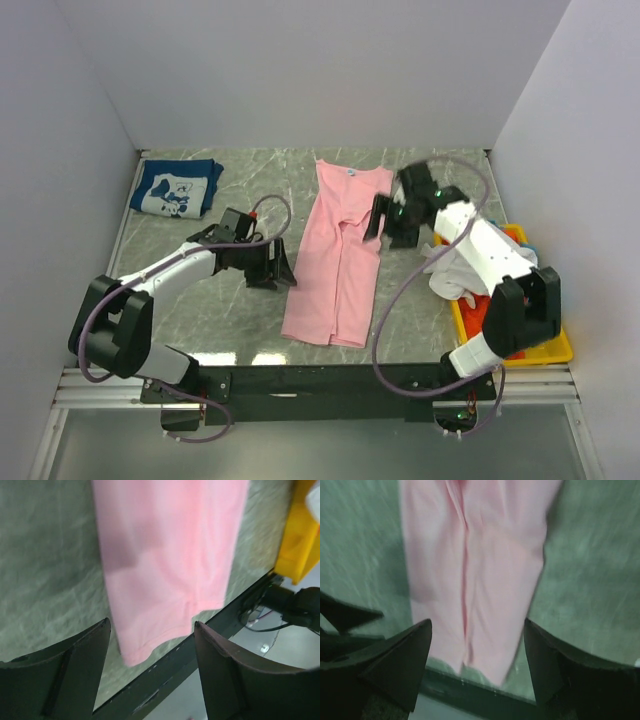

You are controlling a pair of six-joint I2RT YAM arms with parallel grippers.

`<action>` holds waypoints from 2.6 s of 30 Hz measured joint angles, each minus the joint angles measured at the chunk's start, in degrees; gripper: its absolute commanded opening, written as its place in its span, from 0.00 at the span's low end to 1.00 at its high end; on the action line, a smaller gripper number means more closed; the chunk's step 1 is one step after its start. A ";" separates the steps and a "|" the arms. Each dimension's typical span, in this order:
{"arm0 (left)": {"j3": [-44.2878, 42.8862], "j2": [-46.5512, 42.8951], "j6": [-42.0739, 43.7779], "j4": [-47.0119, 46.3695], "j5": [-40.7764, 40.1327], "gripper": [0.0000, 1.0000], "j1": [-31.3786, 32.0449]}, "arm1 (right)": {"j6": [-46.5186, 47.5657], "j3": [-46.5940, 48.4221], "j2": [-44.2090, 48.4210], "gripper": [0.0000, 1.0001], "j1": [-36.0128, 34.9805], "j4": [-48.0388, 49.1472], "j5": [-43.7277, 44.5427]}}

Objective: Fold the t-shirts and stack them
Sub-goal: Fold the tshirt

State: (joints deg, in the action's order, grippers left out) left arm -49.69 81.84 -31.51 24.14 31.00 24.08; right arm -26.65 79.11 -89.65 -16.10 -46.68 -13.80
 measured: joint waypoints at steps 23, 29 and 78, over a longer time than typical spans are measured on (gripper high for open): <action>16.00 -6.75 -5.38 -2.86 2.03 0.64 5.57 | -20.57 -42.91 20.00 0.63 -24.59 8.50 -6.12; 16.04 -6.60 -6.58 -2.84 0.44 0.62 6.60 | -21.53 -43.30 17.53 0.60 -25.90 11.34 -6.86; 17.05 -2.60 -11.78 -8.28 0.52 0.05 10.69 | -20.63 -43.23 17.55 0.00 -26.80 9.29 -3.93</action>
State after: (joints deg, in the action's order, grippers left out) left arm -32.64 79.24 -43.29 15.86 31.53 34.76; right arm -47.29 35.88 -72.10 -42.89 -37.39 -17.74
